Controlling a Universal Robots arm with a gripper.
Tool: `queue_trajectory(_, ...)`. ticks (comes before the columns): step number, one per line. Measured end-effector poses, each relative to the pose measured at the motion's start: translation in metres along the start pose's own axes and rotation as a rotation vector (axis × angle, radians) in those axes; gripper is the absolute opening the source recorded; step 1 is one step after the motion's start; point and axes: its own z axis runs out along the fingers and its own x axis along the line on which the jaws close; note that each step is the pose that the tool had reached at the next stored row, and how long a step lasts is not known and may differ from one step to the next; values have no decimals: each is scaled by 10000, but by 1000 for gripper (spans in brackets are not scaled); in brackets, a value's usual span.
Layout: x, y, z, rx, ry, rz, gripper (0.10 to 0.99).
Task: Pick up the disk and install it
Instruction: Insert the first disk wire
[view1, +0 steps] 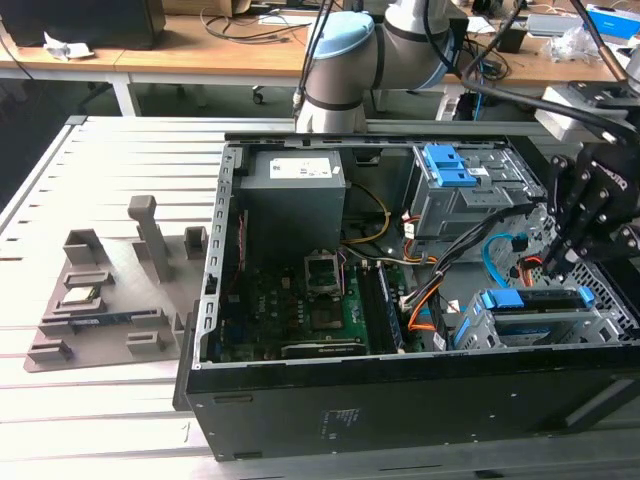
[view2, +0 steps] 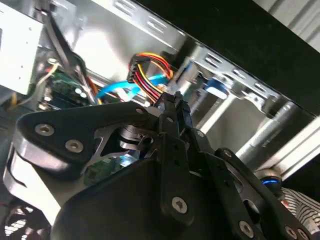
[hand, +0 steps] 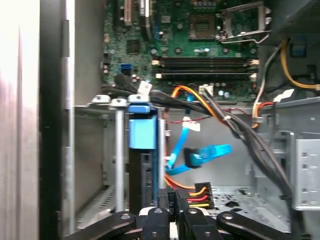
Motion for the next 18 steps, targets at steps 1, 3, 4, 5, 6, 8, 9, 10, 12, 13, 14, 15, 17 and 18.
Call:
queue_trajectory(1,36,0,6,0,3,-1,173)
queue_trajectory(3,132,1,28,-1,7,0,173)
queue_trajectory(4,152,1,35,0,8,0,173)
queue_trajectory(5,159,0,51,0,27,0,173)
queue_trajectory(6,158,-1,64,0,34,1,173)
queue_trajectory(8,146,-17,78,0,34,1,173)
queue_trajectory(9,118,-20,81,0,34,2,173)
queue_trajectory(10,93,-21,83,0,34,1,173)
queue_trajectory(12,90,-22,89,0,33,1,173)
queue_trajectory(13,95,-22,90,-1,33,0,173)
queue_trajectory(14,105,-22,92,-1,33,0,173)
queue_trajectory(15,110,-22,93,-1,34,8,173)
queue_trajectory(17,113,-22,95,-7,46,132,173)
queue_trajectory(18,114,-21,98,-8,45,155,173)
